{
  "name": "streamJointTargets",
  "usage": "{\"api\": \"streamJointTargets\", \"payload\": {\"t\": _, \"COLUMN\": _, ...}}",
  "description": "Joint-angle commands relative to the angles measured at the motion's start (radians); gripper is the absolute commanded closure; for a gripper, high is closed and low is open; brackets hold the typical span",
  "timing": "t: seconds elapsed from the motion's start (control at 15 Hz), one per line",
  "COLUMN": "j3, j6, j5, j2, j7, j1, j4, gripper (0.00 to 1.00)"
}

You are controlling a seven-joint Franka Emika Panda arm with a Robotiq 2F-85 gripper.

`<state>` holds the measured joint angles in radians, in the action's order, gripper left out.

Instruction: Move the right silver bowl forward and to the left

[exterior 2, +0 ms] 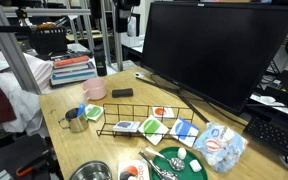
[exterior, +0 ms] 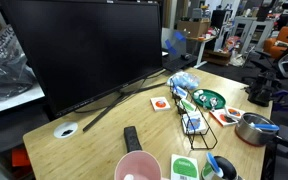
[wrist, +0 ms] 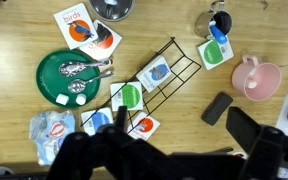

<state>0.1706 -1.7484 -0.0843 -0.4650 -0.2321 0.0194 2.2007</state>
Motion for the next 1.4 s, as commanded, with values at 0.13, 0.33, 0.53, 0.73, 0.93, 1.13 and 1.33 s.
{"api": "streamJointTargets", "payload": {"t": 0.13, "j3": -0.016, "j6": 0.002, "j5": -0.008, "j2": 0.002, "j7": -0.007, "j1": -0.020, "j4": -0.002, "gripper": 0.00}}
{"api": "streamJointTargets", "payload": {"t": 0.33, "j3": -0.016, "j6": 0.002, "j5": -0.007, "j2": 0.002, "j7": -0.007, "j1": -0.020, "j4": -0.002, "gripper": 0.00}}
{"api": "streamJointTargets", "payload": {"t": 0.53, "j3": -0.016, "j6": 0.002, "j5": -0.007, "j2": 0.002, "j7": -0.007, "j1": -0.020, "j4": -0.002, "gripper": 0.00}}
{"api": "streamJointTargets", "payload": {"t": 0.73, "j3": -0.013, "j6": 0.004, "j5": -0.019, "j2": 0.026, "j7": 0.008, "j1": -0.023, "j4": 0.005, "gripper": 0.00}}
{"api": "streamJointTargets", "payload": {"t": 0.93, "j3": -0.004, "j6": -0.008, "j5": -0.065, "j2": 0.066, "j7": 0.057, "j1": -0.033, "j4": 0.046, "gripper": 0.00}}
{"api": "streamJointTargets", "payload": {"t": 1.13, "j3": -0.008, "j6": -0.043, "j5": -0.117, "j2": 0.100, "j7": 0.176, "j1": -0.067, "j4": 0.111, "gripper": 0.00}}
{"api": "streamJointTargets", "payload": {"t": 1.33, "j3": -0.011, "j6": -0.062, "j5": -0.155, "j2": 0.101, "j7": 0.284, "j1": -0.104, "j4": 0.196, "gripper": 0.00}}
